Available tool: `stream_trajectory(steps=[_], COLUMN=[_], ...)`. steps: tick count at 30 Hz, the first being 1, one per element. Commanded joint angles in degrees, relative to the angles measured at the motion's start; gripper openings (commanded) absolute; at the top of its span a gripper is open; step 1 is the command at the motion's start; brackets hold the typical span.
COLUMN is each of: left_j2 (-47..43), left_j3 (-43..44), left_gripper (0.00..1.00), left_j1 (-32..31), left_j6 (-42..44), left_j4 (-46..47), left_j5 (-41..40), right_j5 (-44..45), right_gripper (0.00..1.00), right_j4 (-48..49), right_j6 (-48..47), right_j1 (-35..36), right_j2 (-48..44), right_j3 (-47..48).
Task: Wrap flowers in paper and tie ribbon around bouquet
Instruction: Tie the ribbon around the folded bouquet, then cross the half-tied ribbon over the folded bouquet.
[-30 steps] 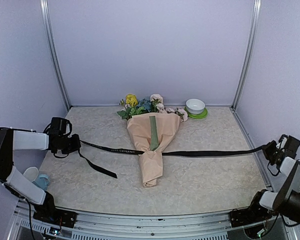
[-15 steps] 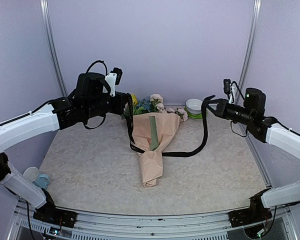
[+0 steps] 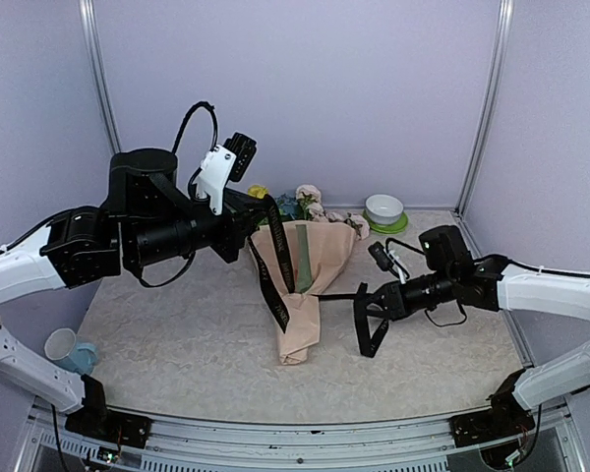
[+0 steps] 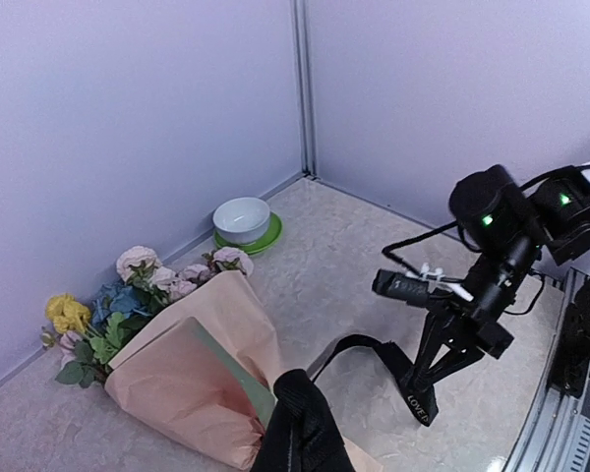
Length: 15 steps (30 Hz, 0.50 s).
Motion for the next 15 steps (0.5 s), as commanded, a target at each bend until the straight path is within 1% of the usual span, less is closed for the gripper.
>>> stream_trajectory(steps=[1, 2, 3, 4, 5, 6, 7, 11, 15], left_j2=[-2.15, -2.44, -2.57, -2.66, -2.80, -3.04, -3.25, -3.52, -2.44], left_j3=[-0.85, -1.07, -1.31, -1.54, -1.96, -2.61, -3.56, -5.81, -5.47], left_gripper=[0.00, 0.00, 0.00, 0.00, 0.00, 0.00, 0.00, 0.00, 0.00], left_j1=[-5.04, -6.23, -7.27, -8.23, -9.31, -10.72, -12.19, -17.37, -24.43], left_j6=[0.82, 0.40, -0.09, -0.51, -0.88, -1.16, -1.40, -3.78, -6.28], left_j4=[-0.95, -1.35, -1.81, -2.51, -3.08, -3.26, -3.26, -4.88, -7.07], left_j5=[-1.98, -2.84, -3.66, -4.03, -4.68, -5.88, -7.28, -12.80, -18.06], right_j5=[11.39, 12.94, 14.66, 16.41, 18.24, 19.70, 20.85, 23.06, 24.65], right_gripper=[0.09, 0.30, 0.47, 0.61, 0.85, 0.96, 0.99, 1.00, 1.00], right_j4=[-14.05, -16.26, -18.22, -19.98, -21.27, -21.90, -22.00, -17.46, -9.60], right_j6=[9.48, 11.20, 12.29, 13.01, 13.58, 13.95, 14.21, 12.52, 6.02], right_j1=[0.51, 0.58, 0.73, 1.02, 1.49, 2.07, 2.71, 5.99, 14.00], right_j2=[0.73, 1.09, 1.19, 0.83, -0.06, -2.02, -4.03, -11.20, -13.49], right_j3=[-6.28, -7.08, -7.55, -7.70, -7.57, -7.23, -6.74, -4.62, -2.11])
